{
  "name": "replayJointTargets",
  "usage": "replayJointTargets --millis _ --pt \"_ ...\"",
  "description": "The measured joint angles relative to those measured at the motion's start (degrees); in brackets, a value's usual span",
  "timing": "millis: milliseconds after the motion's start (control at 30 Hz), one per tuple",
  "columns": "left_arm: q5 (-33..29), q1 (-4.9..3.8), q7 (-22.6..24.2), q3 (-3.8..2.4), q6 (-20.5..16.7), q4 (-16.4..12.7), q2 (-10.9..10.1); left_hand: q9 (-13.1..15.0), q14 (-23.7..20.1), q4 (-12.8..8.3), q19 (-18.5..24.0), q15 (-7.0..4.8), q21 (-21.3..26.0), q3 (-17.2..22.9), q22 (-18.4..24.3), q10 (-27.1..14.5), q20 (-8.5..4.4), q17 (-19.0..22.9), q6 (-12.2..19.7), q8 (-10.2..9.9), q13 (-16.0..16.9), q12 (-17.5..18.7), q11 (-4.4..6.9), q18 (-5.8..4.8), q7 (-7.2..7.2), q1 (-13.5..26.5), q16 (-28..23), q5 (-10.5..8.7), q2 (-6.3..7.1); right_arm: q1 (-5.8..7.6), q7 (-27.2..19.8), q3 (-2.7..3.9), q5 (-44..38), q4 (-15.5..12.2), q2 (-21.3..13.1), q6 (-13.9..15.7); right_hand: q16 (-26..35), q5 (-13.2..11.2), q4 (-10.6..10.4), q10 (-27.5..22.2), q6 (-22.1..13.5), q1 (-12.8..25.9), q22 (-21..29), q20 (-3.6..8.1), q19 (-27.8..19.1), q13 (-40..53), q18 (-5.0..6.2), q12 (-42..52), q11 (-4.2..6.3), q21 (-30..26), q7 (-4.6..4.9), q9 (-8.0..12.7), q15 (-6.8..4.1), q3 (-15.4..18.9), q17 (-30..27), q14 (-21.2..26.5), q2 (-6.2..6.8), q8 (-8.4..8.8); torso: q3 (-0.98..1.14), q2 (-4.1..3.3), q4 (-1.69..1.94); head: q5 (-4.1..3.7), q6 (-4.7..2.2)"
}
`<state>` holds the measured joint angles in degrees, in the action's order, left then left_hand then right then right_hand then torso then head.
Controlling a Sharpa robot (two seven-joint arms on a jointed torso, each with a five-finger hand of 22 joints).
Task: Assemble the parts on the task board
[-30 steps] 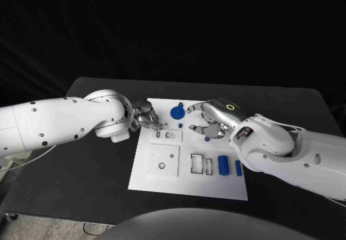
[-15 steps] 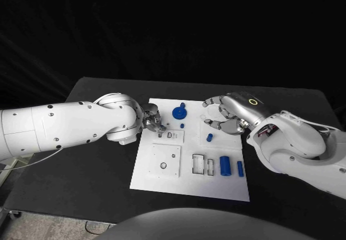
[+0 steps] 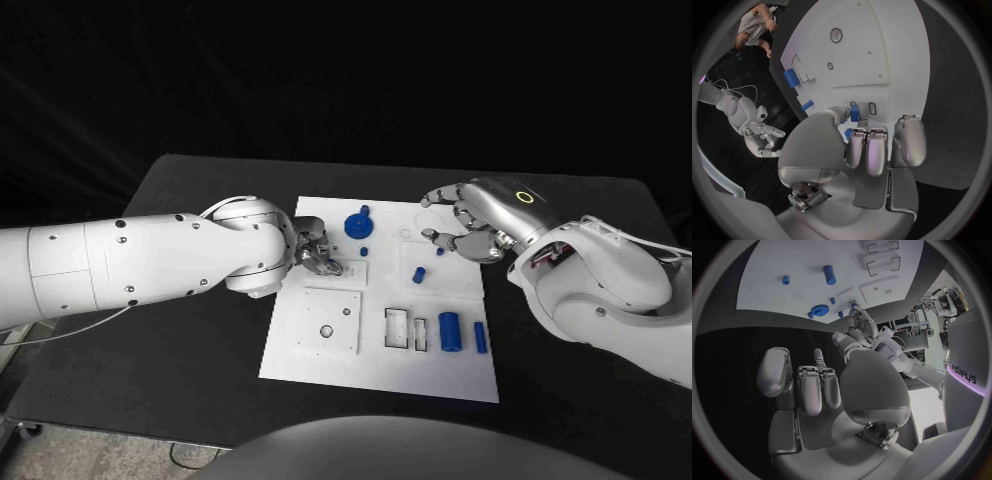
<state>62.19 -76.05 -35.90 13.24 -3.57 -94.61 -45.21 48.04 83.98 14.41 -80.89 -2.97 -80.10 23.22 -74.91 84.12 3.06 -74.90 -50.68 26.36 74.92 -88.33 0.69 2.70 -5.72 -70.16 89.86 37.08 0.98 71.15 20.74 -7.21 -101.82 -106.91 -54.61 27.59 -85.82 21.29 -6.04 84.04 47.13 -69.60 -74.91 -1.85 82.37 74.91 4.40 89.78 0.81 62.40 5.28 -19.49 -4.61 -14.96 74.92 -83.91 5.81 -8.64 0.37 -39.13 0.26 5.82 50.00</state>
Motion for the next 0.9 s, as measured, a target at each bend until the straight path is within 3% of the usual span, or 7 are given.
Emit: replayJointTargets --millis 400,900 --pt "0.73 0.75 -0.13 -0.09 -1.56 -0.01 0.69 0.11 0.0 -0.22 -0.2 0.0 0.0 0.21 0.0 0.0 0.21 0.0 0.0 -0.16 -0.01 0.0 0.0 0.01 0.0 0.3 0.0 -0.32 -0.3 0.05 0.18 -0.01 1.61 0.73 -0.91 -0.52 0.0 1.68 -0.31 0.0 0.39 -0.31 0.0 0.0 0.0 0.0 0.0 0.0 0.0 0.0 0.02 0.64 0.0 -0.31 -0.01 0.0 -0.31 -0.22 -0.07 0.05 0.09 -0.24 0.0" --pt "0.85 0.92 -0.09 -0.05 -2.25 0.04 0.78 0.34 0.0 -0.32 -0.2 0.0 0.0 0.31 0.01 0.0 0.21 -0.04 0.0 0.04 -0.01 0.0 -0.01 0.0 0.0 0.59 0.0 -0.88 -0.61 0.05 0.38 -0.04 2.56 1.59 -1.23 -1.5 0.0 2.67 -0.29 0.0 0.58 -0.31 -0.04 0.0 0.0 0.0 0.0 0.0 0.0 0.0 -0.17 1.01 0.0 -0.65 -0.01 0.0 -0.3 -0.22 -0.02 0.1 0.04 -0.13 0.0"
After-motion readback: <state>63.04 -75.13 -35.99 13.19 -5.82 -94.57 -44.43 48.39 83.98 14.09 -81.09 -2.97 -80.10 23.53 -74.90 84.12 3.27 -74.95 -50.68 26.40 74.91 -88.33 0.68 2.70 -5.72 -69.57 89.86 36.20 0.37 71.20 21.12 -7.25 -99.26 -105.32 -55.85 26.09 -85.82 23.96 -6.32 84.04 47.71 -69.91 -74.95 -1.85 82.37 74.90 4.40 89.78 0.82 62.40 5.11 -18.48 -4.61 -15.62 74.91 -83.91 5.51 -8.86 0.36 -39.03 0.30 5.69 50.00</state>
